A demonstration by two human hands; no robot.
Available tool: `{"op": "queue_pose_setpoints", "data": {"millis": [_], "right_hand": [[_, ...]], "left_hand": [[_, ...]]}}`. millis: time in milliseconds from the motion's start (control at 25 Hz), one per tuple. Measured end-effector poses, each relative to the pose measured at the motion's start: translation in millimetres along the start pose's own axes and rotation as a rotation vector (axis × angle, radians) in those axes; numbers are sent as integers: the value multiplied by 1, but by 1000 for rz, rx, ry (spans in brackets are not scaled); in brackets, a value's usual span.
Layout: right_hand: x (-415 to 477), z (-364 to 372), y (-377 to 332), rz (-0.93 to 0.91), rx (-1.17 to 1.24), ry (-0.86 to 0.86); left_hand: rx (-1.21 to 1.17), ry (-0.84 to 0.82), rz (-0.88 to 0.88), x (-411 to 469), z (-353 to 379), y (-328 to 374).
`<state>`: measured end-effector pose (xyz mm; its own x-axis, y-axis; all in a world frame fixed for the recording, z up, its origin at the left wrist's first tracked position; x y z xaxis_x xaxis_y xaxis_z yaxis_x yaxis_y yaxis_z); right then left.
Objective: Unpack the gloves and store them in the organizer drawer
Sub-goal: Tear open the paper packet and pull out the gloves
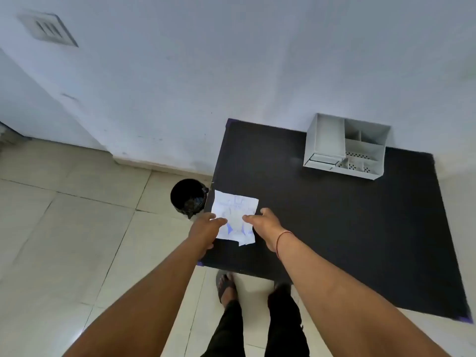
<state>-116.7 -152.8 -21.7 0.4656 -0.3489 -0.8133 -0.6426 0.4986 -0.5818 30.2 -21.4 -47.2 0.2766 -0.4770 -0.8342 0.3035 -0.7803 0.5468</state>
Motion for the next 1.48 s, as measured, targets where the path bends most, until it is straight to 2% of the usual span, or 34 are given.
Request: {"op": "queue_pose_setpoints", "data": {"millis": [120, 200, 280, 320, 360, 480, 560, 720, 880, 1040, 1280, 1480], "right_hand": [[35, 2, 22, 138, 87, 45], [48, 12, 30, 156, 149, 10], [43, 18, 18, 95, 116, -25], [38, 18, 8, 30, 24, -35], [33, 15, -2, -63, -167, -11], [-13, 10, -43, -435, -945, 140], [-43, 2, -57, -570, -1152, 133], [-79, -32, -80, -437, -763, 16], [-101, -55, -108, -406, -756, 117], [-105, -75, -108, -233, -420, 47], [-119, -87, -88, -216, -186, -42], [-136, -105, -78, -223, 21, -54]], "left_hand": [[-76, -52, -97, 10, 5, -12], [-131, -103, -129, 10, 8, -17], [-201, -155, -137, 11, 12, -12], [-258, -194, -140, 11, 16, -6], [-356, -229, -146, 10, 19, 1], [-701, -381, -66, 4, 26, 38], [-748, -450, 47, -11, 28, 73], [-647, -531, 170, -34, 36, 119], [-539, -600, 192, -51, 50, 141], [-471, -648, 175, -52, 60, 145], [-316, -739, 230, -63, 77, 151], [-218, -706, 287, -69, 93, 163]]}}
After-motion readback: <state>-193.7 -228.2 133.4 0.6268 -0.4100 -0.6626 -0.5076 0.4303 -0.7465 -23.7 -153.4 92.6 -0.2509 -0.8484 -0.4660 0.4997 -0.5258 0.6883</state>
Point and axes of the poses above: each hand's wrist, its own x-axis towards the middle knuckle, its own z-axis out of the palm, y = z × x, the point moved 6 cm from there along x, towards the middle knuckle, and after that the axes turned 15 degrees about -y, right-handed, at the moved point
